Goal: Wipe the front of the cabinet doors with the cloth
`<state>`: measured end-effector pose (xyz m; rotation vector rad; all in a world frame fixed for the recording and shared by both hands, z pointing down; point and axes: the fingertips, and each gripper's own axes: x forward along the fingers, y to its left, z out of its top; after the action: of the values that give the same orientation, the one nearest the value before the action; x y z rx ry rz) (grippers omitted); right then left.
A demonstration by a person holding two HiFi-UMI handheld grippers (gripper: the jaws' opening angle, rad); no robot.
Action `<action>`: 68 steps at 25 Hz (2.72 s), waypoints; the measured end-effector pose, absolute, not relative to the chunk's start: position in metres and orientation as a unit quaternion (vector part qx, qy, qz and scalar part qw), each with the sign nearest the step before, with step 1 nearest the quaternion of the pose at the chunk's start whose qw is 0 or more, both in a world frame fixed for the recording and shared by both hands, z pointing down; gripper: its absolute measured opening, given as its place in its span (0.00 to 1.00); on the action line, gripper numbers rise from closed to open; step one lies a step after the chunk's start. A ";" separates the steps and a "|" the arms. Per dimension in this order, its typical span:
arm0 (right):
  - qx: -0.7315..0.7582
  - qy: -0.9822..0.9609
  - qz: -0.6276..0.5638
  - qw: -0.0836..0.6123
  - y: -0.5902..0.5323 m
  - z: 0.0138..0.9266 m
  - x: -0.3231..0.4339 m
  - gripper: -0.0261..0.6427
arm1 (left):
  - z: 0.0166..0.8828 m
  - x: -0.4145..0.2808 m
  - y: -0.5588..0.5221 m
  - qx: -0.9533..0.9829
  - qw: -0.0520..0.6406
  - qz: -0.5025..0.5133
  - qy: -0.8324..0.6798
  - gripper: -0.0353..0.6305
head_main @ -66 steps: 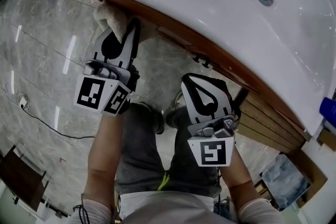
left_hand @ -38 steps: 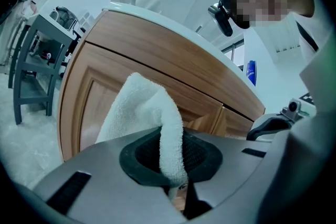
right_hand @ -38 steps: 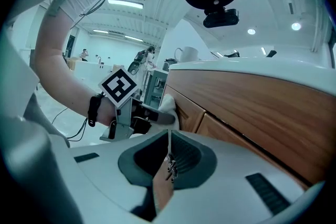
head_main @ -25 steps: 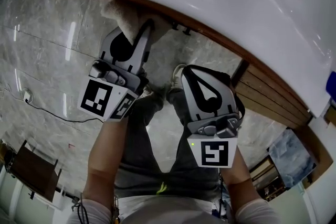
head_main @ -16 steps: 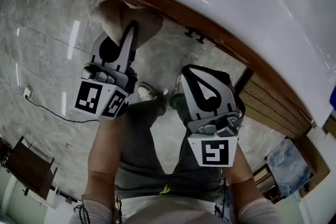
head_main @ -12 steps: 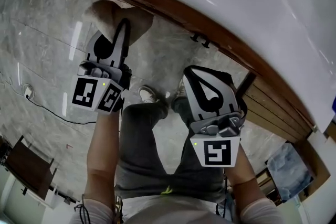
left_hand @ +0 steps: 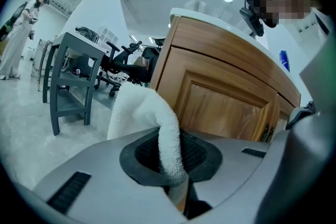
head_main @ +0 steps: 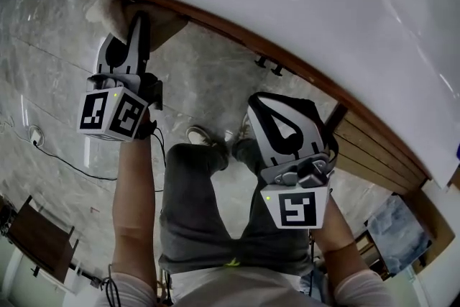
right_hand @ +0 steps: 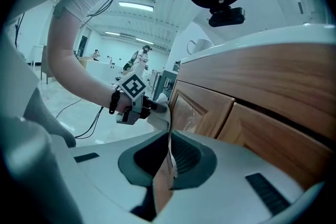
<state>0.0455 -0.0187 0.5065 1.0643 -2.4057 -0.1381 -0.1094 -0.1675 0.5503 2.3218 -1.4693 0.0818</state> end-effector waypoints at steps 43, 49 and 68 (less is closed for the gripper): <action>0.409 -0.873 -0.014 0.264 0.002 0.504 0.063 0.11 | 0.568 0.018 -0.104 0.876 0.255 0.024 -0.409 0.14; 0.410 -0.871 -0.023 0.270 0.008 0.512 0.070 0.11 | 0.575 0.038 -0.088 0.881 0.261 0.016 -0.393 0.14; 0.366 -0.891 -0.033 0.268 0.027 0.425 0.019 0.11 | 0.490 -0.033 -0.053 0.857 0.267 0.018 -0.441 0.14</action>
<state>0.0187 0.0275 0.4252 0.9874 -2.4029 -0.0888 -0.0331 -0.0532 0.4896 2.3122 -1.1902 0.0481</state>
